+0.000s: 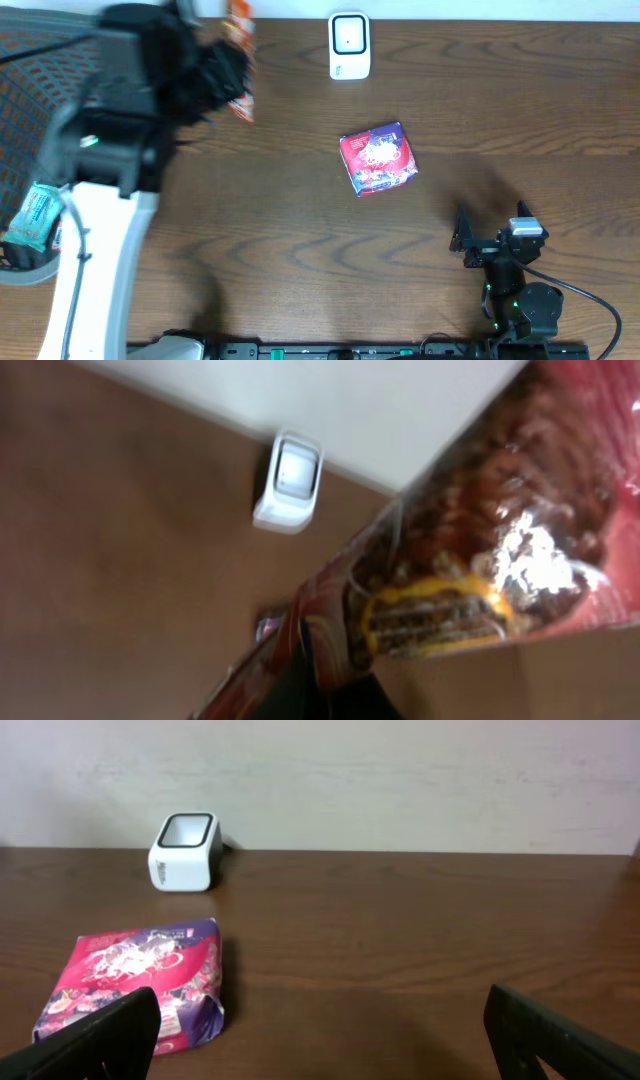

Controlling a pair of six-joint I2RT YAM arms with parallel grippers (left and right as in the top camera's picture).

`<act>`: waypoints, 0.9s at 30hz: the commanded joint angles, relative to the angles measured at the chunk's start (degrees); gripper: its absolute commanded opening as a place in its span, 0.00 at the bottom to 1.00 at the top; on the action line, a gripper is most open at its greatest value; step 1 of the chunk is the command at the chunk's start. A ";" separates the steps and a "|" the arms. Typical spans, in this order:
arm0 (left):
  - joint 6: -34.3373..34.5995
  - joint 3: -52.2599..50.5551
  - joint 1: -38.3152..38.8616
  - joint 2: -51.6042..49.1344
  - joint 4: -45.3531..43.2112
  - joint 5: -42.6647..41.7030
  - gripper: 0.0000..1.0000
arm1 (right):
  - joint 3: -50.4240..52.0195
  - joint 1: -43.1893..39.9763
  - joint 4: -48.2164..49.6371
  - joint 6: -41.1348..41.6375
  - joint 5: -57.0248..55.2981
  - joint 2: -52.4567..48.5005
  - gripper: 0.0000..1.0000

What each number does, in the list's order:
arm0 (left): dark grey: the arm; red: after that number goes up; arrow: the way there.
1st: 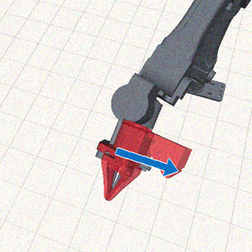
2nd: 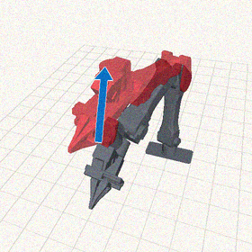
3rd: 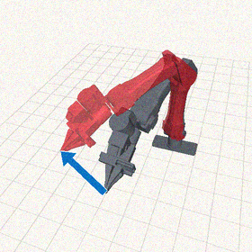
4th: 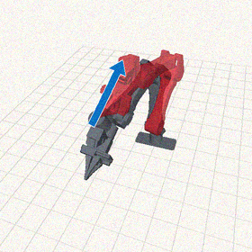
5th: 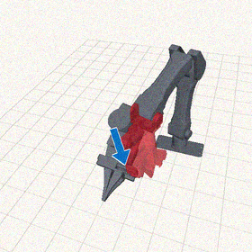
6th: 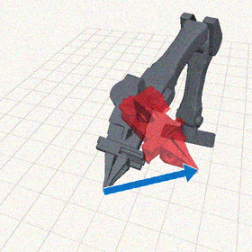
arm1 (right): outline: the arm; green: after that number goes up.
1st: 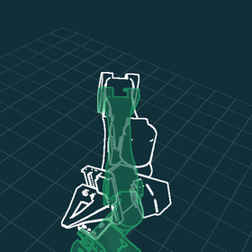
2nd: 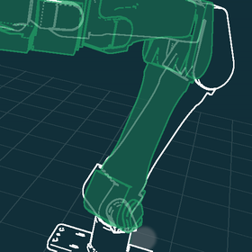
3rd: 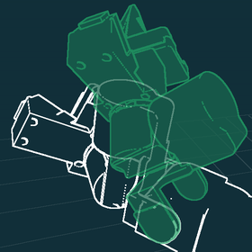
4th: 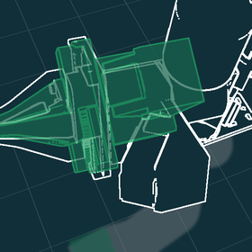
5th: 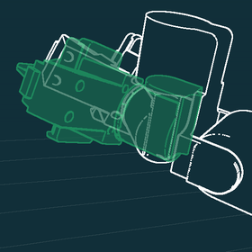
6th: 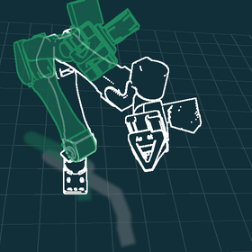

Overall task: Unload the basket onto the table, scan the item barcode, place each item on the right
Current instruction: 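Carry the orange TOP bar out and drop it beside the purple bag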

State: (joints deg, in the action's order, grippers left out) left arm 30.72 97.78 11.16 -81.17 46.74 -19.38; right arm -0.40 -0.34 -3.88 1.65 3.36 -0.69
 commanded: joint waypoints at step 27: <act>7.98 1.57 17.31 -25.64 7.02 25.44 0.57 | 0.04 0.44 -0.24 -0.61 0.20 0.31 0.99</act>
State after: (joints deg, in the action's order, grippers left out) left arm 46.65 97.76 31.20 -112.73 54.37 4.71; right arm -0.40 -0.36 -3.88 1.65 3.36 -0.69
